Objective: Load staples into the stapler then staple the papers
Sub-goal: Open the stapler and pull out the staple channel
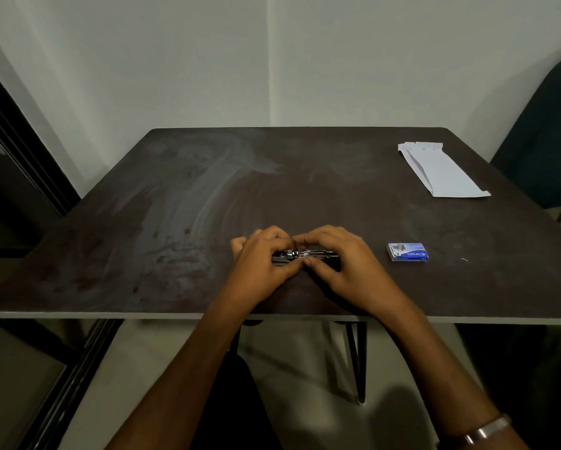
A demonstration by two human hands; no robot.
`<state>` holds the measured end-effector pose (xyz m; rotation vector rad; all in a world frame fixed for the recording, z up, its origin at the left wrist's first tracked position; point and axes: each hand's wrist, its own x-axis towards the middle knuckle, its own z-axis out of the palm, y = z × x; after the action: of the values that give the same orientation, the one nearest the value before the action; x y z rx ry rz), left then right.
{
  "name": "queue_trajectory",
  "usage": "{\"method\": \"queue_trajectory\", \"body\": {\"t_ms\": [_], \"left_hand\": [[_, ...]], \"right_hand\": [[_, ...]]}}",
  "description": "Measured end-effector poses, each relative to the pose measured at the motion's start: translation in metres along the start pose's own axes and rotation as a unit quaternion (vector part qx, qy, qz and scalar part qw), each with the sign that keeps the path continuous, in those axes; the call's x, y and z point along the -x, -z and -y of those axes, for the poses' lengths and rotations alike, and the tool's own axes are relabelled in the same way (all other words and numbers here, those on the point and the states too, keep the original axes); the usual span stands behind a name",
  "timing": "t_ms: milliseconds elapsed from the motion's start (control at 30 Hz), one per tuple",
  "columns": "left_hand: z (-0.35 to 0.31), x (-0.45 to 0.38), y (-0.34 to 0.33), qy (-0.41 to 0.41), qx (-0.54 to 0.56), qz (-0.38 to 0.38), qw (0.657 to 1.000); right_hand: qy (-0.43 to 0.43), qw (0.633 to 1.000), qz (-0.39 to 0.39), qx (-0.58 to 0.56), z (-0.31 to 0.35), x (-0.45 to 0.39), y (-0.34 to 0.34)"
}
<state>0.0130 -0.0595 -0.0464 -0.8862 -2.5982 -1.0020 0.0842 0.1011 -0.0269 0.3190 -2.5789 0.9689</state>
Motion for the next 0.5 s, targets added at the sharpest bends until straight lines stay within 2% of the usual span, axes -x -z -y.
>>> {"method": "queue_trajectory", "body": {"t_ms": [100, 233, 500], "left_hand": [[0.0, 0.0, -0.001, 0.002, 0.003, 0.0, 1.0], [-0.002, -0.001, 0.0, 0.004, 0.019, -0.002, 1.0], [-0.002, 0.0, 0.001, 0.009, 0.029, -0.009, 0.999]], "right_hand": [[-0.004, 1.0, 0.008, 0.017, 0.003, -0.002, -0.002], [-0.018, 1.0, 0.003, -0.018, 0.0, 0.005, 0.008], [-0.071, 0.994, -0.085, 0.012, -0.018, 0.023, 0.037]]}}
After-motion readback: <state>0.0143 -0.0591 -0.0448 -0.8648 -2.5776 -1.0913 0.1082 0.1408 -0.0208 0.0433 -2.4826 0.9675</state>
